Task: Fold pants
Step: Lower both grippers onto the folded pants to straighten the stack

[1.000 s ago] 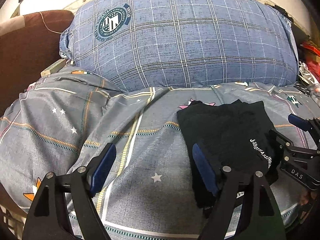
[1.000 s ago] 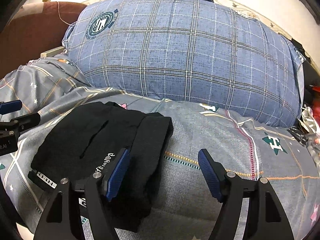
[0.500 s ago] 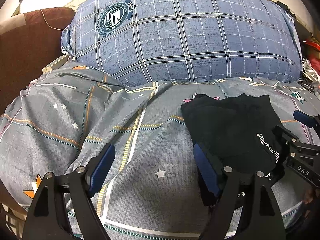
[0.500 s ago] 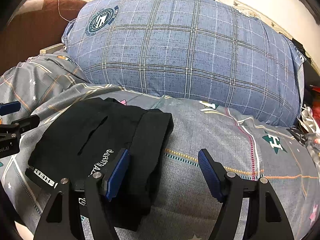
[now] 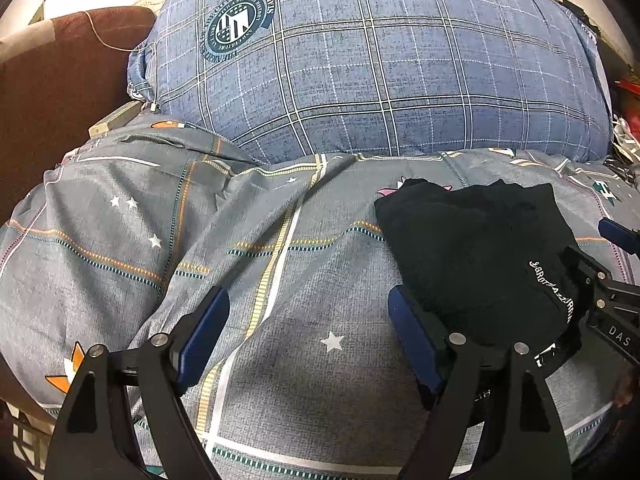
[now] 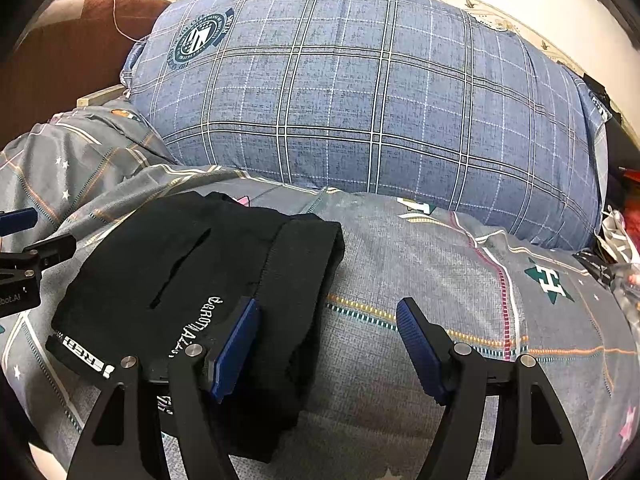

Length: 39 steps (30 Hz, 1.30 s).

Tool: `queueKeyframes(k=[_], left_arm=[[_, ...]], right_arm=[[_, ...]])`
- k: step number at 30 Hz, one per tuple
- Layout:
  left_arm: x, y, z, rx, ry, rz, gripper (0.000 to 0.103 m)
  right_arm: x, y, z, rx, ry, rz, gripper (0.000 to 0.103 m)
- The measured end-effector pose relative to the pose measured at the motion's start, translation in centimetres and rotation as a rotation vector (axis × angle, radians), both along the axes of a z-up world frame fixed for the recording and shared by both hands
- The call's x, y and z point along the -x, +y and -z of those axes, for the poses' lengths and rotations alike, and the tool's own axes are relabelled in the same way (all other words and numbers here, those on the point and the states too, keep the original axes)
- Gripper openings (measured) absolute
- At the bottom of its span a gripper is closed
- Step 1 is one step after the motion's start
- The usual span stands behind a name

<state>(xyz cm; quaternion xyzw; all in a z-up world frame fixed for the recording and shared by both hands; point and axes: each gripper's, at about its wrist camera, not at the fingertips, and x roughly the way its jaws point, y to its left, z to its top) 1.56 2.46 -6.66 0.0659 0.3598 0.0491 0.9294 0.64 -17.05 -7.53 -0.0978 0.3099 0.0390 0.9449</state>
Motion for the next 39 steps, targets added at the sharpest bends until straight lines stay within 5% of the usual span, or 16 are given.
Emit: queueKeyframes(k=[4,10,11,16,24,29,39], left_arm=[[-0.1,0.0,0.1,0.025,0.014,0.01,0.082],[0.4,-0.9,-1.2,0.061,-0.026,0.066,0.082],[0.3,-1.2,-1.4,0.059,-0.033,0.077,0.082],[-0.7,-3.2,-0.9,0.029,-0.01,0.15,0.082],[-1.8,-4.2,2.0,0.013,0.069,0.211,0.085],[-2.5,-3.2,1.3,0.09,0.114,0.201,0.087],[-6.5,-3.8,-1.6,0.037,0.049,0.197,0.087]], right_arm=[[-0.1,-0.5,-0.1,-0.058,0.015,-0.009,0.073],[0.6,-2.2,-1.4,-0.32,0.001,-0.123,0.07],[0.4,-2.3,-1.3,-0.338,0.014,-0.13,0.063],[-0.4,-1.9,-0.5,-0.354,0.058,-0.138,0.048],[-2.6,-1.1,2.7,-0.327,0.223,-0.12,0.051],[-2.6,-1.6,2.7,-0.354,0.221,-0.118,0.052],[-4.1,-3.2,-1.5,-0.495,0.068,-0.125,0.049]])
